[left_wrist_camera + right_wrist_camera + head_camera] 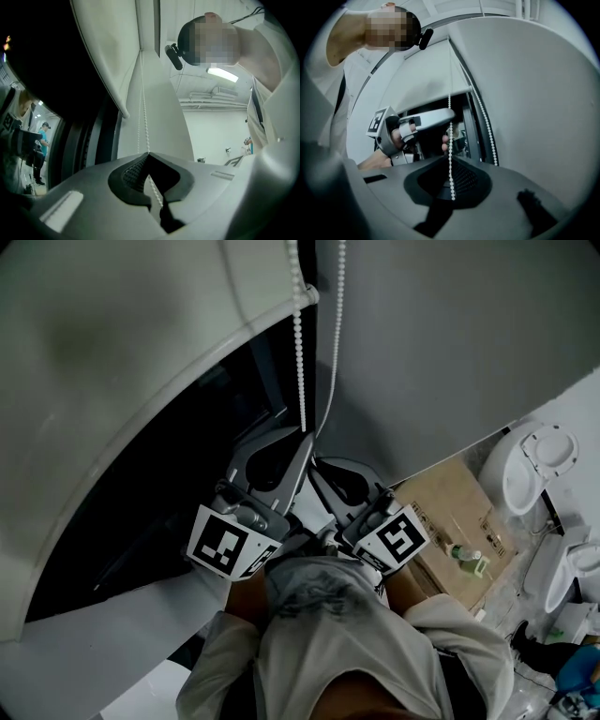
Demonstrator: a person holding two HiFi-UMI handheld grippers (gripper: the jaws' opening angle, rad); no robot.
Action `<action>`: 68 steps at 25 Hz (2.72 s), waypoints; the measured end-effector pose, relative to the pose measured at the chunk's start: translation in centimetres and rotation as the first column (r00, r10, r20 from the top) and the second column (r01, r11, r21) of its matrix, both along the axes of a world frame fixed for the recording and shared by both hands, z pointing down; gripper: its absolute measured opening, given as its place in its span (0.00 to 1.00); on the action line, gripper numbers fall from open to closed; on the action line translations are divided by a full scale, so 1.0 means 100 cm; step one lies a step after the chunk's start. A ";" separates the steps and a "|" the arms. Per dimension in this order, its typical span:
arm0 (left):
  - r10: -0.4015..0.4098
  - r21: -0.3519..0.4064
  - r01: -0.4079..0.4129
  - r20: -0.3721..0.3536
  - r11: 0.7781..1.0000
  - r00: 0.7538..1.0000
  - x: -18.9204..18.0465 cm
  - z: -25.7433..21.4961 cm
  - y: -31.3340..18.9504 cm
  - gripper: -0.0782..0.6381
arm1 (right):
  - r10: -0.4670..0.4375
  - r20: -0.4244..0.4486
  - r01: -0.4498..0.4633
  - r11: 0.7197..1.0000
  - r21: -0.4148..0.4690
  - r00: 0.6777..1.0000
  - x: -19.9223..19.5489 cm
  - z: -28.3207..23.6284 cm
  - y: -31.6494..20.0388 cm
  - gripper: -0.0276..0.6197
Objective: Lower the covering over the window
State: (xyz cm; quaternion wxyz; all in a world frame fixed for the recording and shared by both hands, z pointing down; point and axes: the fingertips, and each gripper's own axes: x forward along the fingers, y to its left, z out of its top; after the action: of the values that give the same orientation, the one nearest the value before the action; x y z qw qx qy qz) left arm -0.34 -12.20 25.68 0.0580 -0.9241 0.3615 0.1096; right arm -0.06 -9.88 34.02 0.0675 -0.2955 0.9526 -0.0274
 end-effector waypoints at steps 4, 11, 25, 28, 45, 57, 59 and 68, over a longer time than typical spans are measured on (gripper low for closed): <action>-0.008 -0.048 0.010 0.033 0.999 0.999 -0.002 0.014 -0.005 0.12 | 0.004 0.046 -0.006 1.000 0.026 0.999 0.007 -0.019 0.000 0.08; -0.012 -0.096 0.015 0.032 0.995 0.999 -0.006 0.045 -0.010 0.12 | 0.004 0.100 -0.014 0.995 0.103 0.995 0.014 -0.057 -0.004 0.16; -0.014 -0.181 0.023 0.050 0.983 0.999 -0.001 0.089 -0.014 0.12 | -0.011 0.044 0.003 0.986 0.167 0.999 -0.003 -0.070 -0.023 0.21; -0.007 -0.204 0.018 0.052 0.979 0.999 0.002 0.098 -0.014 0.12 | -0.016 0.042 0.008 0.984 0.175 0.999 -0.009 -0.073 -0.030 0.21; -0.031 -0.203 0.044 0.065 0.978 0.997 -0.004 0.111 -0.001 0.13 | -0.030 0.099 0.015 0.988 0.152 0.995 -0.015 -0.070 -0.028 0.07; -0.074 -0.162 0.071 -0.012 0.984 0.997 -0.028 0.079 0.012 0.14 | -0.018 0.107 0.000 0.987 0.160 0.994 -0.012 -0.070 -0.026 0.07; -0.071 -0.142 0.067 -0.026 0.988 0.997 -0.031 0.068 0.015 0.14 | -0.017 0.085 0.004 0.987 0.159 0.996 -0.013 -0.066 -0.025 0.07; -0.083 -0.083 0.079 -0.040 0.993 0.996 -0.039 0.042 0.019 0.15 | -0.031 0.000 0.031 0.998 0.059 1.000 -0.028 -0.016 -0.021 0.07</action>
State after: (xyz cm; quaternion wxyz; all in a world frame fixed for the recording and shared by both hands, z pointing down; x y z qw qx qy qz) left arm -4.23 -10.26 29.91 0.0168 -0.9077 0.4039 0.1123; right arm -2.87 -12.00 32.38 0.0762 -0.2787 0.9574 -0.0002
